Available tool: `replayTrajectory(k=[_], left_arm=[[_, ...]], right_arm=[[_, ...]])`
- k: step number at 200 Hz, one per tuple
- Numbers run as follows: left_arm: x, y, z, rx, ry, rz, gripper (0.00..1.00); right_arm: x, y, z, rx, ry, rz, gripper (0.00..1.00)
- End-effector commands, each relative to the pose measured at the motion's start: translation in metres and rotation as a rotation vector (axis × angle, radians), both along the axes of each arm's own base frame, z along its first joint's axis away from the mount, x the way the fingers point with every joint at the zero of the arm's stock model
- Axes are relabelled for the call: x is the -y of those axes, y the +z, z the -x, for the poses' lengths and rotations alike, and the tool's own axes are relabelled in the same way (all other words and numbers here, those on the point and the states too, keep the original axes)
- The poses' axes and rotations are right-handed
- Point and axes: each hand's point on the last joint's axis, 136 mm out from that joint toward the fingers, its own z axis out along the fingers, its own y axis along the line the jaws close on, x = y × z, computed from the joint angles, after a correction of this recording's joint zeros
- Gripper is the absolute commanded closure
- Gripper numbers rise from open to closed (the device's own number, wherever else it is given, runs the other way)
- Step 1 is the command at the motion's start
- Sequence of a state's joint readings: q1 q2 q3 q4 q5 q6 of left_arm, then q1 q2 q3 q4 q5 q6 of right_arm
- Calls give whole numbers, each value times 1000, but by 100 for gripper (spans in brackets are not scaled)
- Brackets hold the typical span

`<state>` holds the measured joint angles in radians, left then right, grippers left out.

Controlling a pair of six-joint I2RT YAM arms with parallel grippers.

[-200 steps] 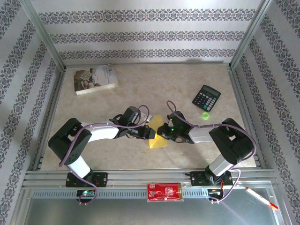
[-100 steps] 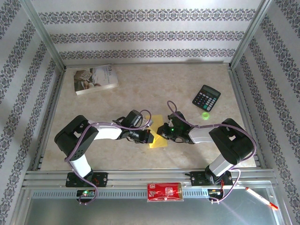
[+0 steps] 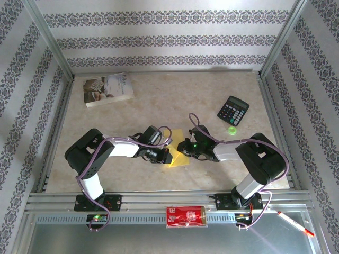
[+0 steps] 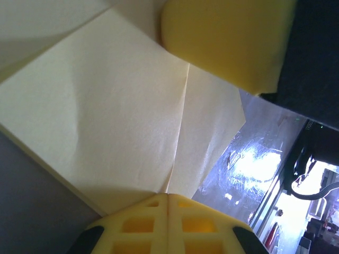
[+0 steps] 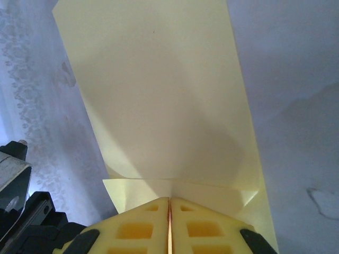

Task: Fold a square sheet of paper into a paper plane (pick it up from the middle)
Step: Fold the triangle a second time at the center of the table.

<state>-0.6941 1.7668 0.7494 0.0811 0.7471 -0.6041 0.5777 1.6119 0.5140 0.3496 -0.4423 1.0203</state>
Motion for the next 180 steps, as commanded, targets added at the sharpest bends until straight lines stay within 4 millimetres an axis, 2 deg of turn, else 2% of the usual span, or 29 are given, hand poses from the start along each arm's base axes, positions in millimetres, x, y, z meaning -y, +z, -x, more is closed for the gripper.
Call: replayTrajectory(k=[1,28,59,84,109,136,160,180], left_arm=[[-12,-17,10,-24,-12,-90,97],[-12,-18,10,-21,-18,-91,97],[-12,-18,9,-19,-20,-93,98],[-12,-18,10,-22,-26,-95,98],[-13,-17,10,-16,-32,-104,98],[-12,-12,7,-5,-32,-102,98],[-5,1,2,13,-24,-61,97],[3,18,-3,28,-5,0,92]], right_arm=[[-3,17,-2,32,46,-18,88],[-8,28,3,43,75,-41,87],[-13,21,13,23,100,-36,88],[-21,15,12,15,127,-32,90],[-20,2,10,-9,140,1,91],[-6,-22,18,-69,135,76,95],[6,-40,30,-117,127,134,99],[13,-48,39,-140,120,171,100]])
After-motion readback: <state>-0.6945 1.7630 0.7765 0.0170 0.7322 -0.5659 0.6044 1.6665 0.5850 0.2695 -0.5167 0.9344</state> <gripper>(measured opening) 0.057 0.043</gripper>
